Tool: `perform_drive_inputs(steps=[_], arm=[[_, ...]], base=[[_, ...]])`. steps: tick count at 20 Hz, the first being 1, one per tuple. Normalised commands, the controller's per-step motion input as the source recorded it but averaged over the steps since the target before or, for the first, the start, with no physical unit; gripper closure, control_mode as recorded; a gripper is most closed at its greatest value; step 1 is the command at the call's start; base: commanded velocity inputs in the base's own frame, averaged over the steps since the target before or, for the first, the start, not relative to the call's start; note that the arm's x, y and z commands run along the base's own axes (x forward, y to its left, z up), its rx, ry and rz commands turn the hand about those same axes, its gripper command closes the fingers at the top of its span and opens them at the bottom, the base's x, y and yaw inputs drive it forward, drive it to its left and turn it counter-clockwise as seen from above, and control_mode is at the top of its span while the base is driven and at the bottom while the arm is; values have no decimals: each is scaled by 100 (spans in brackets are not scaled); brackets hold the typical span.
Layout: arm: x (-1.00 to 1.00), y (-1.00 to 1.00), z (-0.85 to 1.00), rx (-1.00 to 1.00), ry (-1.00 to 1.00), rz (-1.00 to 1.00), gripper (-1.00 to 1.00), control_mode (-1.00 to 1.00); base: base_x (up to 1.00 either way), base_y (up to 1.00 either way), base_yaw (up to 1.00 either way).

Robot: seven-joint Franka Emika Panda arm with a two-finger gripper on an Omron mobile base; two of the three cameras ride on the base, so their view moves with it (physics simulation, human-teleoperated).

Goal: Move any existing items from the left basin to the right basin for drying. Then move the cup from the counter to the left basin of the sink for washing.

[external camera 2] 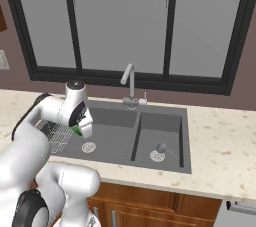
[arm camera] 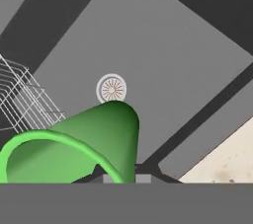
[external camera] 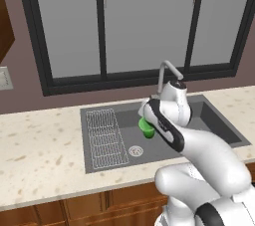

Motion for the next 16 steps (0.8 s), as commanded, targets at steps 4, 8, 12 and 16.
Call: perform_drive_inputs(steps=[4, 8, 12, 16], arm=[[31, -7, -18, 8, 7, 0, 100, -100], [15, 0, -28, 4, 5, 0, 100, -100], [0, 11, -39, 0, 3, 0, 100, -100], [1, 8, -31, 0, 1, 0, 100, -100]], base=[[0, 0, 0], [0, 0, 0], [0, 0, 0], [0, 0, 0]])
